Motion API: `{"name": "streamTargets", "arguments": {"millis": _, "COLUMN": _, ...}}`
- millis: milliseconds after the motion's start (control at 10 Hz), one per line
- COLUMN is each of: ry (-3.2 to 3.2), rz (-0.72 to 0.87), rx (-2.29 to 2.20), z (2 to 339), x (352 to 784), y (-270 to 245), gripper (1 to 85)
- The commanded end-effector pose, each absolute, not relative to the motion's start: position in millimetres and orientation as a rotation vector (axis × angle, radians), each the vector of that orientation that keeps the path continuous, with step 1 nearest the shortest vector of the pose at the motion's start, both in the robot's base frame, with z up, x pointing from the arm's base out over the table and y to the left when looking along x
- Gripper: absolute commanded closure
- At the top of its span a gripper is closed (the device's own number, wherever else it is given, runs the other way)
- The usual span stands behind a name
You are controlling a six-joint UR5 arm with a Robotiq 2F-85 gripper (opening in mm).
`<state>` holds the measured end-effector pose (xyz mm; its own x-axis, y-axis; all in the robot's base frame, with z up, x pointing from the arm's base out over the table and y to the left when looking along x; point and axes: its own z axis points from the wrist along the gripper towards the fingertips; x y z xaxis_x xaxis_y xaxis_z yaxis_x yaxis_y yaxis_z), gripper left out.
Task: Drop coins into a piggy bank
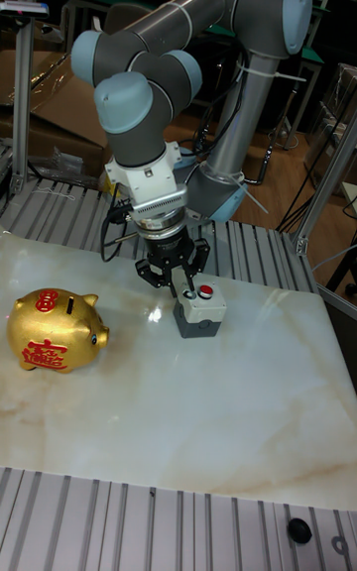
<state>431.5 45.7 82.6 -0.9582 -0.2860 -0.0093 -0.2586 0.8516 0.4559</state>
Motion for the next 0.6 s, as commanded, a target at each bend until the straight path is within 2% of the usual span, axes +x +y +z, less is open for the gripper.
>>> {"name": "streamTargets", "arguments": {"millis": 0, "ry": -2.97, "rz": -0.749, "rx": 0.434, "z": 83.0, "x": 434.0, "y": 47.8, "gripper": 50.3}}
{"name": "streamTargets", "arguments": {"millis": 500, "ry": -2.956, "rz": -0.782, "rx": 0.404, "z": 84.0, "x": 430.3, "y": 50.0, "gripper": 50.0}}
